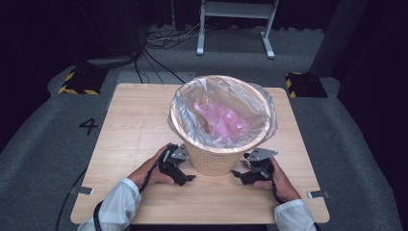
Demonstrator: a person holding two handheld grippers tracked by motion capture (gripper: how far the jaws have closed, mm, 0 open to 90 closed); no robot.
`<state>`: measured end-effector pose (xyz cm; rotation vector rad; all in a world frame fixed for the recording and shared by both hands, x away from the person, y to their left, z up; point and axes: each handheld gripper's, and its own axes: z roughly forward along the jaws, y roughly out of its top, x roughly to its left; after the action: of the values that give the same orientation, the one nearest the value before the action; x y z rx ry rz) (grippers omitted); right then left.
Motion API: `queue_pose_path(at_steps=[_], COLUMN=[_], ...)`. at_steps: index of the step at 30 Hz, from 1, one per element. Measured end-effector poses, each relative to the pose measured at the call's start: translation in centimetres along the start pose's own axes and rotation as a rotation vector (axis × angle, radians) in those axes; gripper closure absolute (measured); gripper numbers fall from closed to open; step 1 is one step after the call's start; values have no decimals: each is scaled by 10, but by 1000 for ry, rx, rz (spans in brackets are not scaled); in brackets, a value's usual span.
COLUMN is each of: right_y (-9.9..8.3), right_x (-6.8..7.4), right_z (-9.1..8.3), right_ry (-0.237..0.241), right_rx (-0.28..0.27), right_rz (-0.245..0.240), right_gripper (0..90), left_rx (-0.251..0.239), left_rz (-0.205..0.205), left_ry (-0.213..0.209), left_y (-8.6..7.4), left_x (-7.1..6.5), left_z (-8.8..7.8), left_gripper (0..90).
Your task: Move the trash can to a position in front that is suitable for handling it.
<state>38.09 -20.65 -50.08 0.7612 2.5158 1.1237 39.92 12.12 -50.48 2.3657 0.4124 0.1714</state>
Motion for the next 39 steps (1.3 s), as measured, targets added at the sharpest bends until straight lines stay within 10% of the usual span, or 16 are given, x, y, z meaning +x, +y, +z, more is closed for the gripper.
queue_pose_path(at_steps=[9, 15, 21, 24, 32, 39], right_y=[0, 0, -10, -10, -8, 16], right_x=[27, 47, -5, -22, -38, -23], right_z=[4, -3, -24, -25, -19, -18], right_ry=[51, 44, -67, -135, -143, -56], right_rx=[29, 44, 9, 20, -34, -119], right_rz=[-76, -120, 32, 54, 83, -40], right_gripper=[133, 150, 159, 160, 160, 161], left_rx=[-19, -13, -44, -25, -27, -16], left_rz=[51, -21, -161, -164, -104, 4], left_ry=[-58, 1, 145, 142, 117, 117], left_y=[-3, -16, -38, -39, -30, -5], left_x=[-22, -29, 16, 27, 33, 23], left_z=[-3, -16, -36, -36, -27, -11], left_gripper=[62, 64, 107, 78, 51, 75])
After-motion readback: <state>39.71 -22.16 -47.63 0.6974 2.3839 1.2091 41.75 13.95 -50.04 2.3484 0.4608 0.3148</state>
